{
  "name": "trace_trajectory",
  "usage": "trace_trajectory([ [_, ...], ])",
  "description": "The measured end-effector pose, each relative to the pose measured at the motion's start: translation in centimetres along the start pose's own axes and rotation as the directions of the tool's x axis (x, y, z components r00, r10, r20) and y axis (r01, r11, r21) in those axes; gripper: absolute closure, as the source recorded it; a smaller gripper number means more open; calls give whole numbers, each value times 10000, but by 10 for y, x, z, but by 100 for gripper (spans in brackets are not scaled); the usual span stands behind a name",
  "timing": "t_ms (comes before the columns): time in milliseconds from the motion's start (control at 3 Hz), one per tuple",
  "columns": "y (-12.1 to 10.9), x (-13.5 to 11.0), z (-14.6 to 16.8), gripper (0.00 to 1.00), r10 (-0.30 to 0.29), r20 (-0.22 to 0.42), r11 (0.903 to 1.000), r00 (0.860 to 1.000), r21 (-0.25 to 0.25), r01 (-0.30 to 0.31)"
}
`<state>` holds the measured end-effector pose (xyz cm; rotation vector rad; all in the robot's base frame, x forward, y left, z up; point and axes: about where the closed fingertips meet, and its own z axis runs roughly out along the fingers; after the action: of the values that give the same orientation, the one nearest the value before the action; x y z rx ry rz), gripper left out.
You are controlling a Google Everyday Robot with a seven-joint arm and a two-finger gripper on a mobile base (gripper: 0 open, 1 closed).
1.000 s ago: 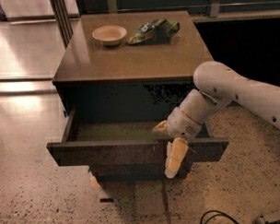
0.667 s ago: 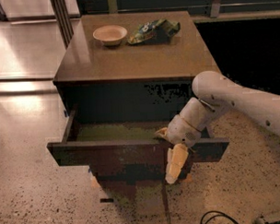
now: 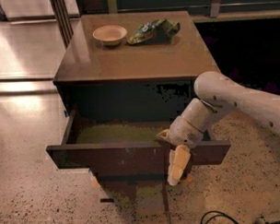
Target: Open top drawer
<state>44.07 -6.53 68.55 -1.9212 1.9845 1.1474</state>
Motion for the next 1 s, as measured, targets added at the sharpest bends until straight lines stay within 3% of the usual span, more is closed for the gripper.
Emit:
trace_trajectory([
  [333,13,-1,-1,0,48,159,9998,9999,-168,-45],
  [1000,18,-4,1,0,34,53,9998,10000,-212,-33],
])
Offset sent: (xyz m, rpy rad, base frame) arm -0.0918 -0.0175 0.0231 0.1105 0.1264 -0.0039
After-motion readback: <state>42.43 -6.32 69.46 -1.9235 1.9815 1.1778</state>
